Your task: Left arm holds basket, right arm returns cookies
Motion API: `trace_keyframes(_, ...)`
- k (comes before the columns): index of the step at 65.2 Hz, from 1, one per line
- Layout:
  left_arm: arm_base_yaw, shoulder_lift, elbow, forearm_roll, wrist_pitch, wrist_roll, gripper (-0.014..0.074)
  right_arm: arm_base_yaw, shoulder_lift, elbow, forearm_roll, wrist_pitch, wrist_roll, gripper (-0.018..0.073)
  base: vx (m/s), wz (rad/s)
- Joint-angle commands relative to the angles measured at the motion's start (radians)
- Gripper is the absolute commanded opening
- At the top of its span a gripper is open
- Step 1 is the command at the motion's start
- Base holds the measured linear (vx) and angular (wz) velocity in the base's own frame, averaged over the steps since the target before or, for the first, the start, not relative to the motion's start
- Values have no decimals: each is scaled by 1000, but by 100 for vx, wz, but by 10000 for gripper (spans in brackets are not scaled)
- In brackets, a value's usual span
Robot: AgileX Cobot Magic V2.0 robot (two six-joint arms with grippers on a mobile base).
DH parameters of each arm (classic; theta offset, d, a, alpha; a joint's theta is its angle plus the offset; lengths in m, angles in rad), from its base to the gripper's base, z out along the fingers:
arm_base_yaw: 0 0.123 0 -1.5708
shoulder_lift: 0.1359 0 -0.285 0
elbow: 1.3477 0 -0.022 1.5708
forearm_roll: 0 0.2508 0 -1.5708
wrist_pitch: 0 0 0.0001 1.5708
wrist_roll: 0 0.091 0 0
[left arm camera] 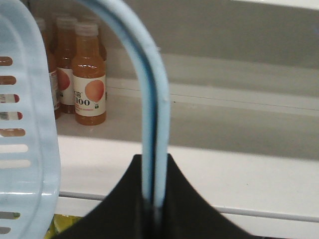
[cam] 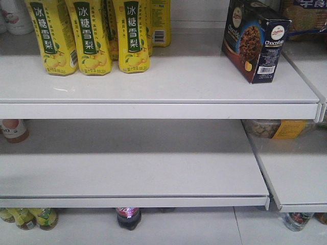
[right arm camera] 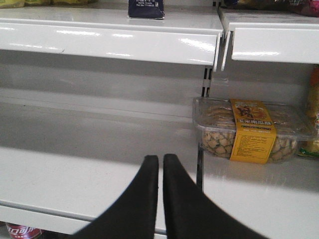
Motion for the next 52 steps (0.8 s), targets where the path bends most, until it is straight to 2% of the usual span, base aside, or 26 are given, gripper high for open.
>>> trace_keyframes(1,10,-19,-27,12,-125,12,-3,-4,9,-28,-7,-76,-5,-11,0,0)
trace_keyframes(18,-16,-19,-27,12,-171,17,-3,-4,9,-28,-7,-76,-5,-11,0,0)
trace_keyframes(33,-105,-19,-27,11,-184,69,-3,-4,9,-28,-7,-76,-6,-11,0,0)
trace_keyframes(52,-112,-19,-28,11,-192,67,-3,-4,9,-28,-7,-76,-6,-11,0,0)
